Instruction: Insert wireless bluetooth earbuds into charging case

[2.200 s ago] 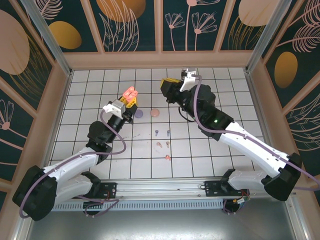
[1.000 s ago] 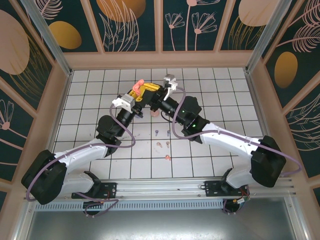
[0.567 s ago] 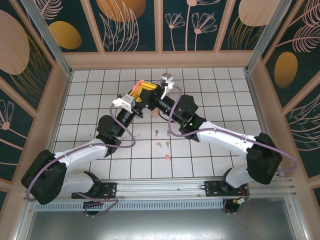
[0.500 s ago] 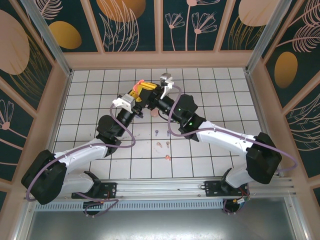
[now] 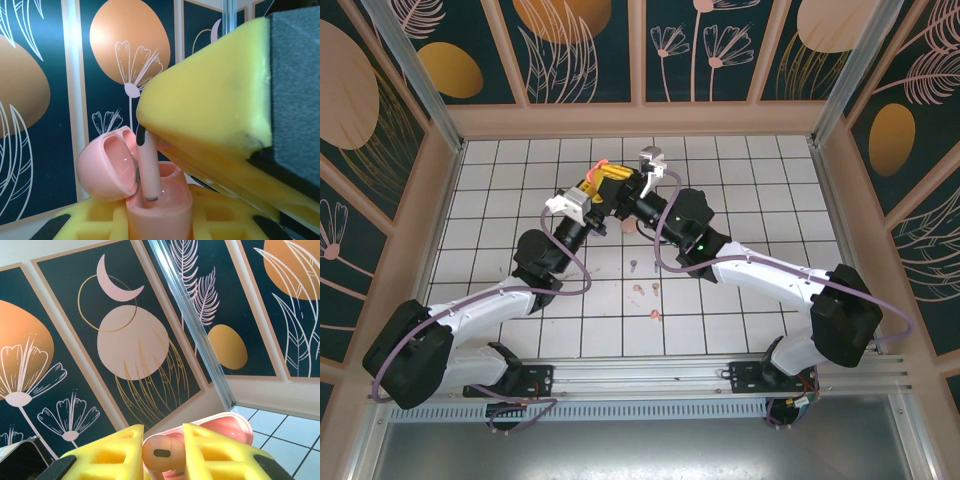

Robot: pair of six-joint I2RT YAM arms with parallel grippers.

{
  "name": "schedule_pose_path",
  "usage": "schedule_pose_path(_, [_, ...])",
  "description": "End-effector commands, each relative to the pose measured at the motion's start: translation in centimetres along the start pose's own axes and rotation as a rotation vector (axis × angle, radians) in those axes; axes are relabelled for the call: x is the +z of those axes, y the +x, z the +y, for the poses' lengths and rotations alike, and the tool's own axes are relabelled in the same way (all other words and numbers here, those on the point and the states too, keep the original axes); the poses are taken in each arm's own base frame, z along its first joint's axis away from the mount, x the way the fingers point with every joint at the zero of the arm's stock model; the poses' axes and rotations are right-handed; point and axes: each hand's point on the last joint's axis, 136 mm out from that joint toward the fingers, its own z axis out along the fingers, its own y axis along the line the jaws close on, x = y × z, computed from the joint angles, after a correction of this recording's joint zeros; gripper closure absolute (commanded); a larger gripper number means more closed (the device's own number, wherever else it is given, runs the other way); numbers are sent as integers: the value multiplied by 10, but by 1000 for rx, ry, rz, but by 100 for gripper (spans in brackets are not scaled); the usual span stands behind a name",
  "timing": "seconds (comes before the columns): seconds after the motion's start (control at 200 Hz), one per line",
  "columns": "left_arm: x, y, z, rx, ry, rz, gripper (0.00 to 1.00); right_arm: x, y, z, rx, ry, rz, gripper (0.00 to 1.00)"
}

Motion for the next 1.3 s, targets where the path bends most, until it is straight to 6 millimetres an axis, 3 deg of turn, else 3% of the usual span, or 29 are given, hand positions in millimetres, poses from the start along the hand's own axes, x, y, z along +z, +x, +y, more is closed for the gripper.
schedule_pose_path(0.0, [6,-31,-5,-6,21,-85,100,4,12,1,-13,-7,45,78])
schedule_pose_path(0.525, [6,-39,-5,0,22,-100,100,-2,24,-14,-28,64,84,77])
schedule_pose_path(0.666, [6,-42,-6,0,26,-105,100,-4,22,-16,-24,78,75,70])
schedule_pose_path(1.156, [5,-42,-6,-6,29,-104,100,-4,24,-23,-9,111,79,64])
schedule_pose_path(1.291, [4,-41,-6,-7,29,-102,100,-5,21,-27,-2,139,66,57])
